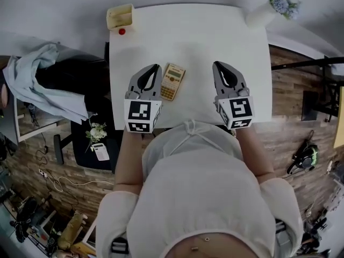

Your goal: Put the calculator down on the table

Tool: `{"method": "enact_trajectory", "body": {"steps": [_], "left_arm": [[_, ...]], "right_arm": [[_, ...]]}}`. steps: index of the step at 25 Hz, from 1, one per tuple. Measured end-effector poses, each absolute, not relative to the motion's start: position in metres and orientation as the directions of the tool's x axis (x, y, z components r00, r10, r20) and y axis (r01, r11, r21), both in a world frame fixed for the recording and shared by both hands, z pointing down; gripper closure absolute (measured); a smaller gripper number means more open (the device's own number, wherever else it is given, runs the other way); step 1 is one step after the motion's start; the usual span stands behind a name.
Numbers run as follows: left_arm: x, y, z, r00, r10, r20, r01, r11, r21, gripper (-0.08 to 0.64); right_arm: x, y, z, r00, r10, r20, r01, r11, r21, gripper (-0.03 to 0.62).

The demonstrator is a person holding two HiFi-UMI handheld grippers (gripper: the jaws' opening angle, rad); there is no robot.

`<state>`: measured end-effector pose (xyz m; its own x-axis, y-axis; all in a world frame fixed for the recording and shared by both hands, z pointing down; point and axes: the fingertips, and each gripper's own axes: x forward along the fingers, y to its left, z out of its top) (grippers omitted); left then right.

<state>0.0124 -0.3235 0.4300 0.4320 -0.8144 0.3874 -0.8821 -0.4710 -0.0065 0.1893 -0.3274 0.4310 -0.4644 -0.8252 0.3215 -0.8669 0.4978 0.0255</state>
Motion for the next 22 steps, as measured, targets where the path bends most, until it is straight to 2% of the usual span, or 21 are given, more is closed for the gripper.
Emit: {"method": "enact_trajectory", "body": {"steps": [4, 11, 17, 22], "left_arm": [[0.008, -0.316, 0.383, 0.472, -0.83, 0.297, -0.863, -0.504, -0.036, 0.532], [0.005, -0.3, 0.321, 0.521, -0.84, 0.152, -0.838, -0.537, -0.093, 0.532], [0.003, -0.294, 0.295, 0.54, -0.838, 0.084, -0.84, -0.543, -0.013, 0.532], [0.004, -0.296, 0.294, 0.534, -0.84, 0.097, -0.843, -0.538, -0.018, 0.532]], "right_arm": [[0.186, -0.321, 0.406, -0.491, -0.828, 0.271, -0.86, 0.511, 0.001, 0.586], [0.186, -0.309, 0.366, -0.506, -0.847, 0.166, -0.852, 0.52, 0.057, 0.586], [0.184, -0.304, 0.344, -0.506, -0.857, 0.098, -0.857, 0.513, 0.052, 0.588], [0.181, -0.3, 0.333, -0.546, -0.835, 0.065, -0.834, 0.549, 0.045, 0.588]]}}
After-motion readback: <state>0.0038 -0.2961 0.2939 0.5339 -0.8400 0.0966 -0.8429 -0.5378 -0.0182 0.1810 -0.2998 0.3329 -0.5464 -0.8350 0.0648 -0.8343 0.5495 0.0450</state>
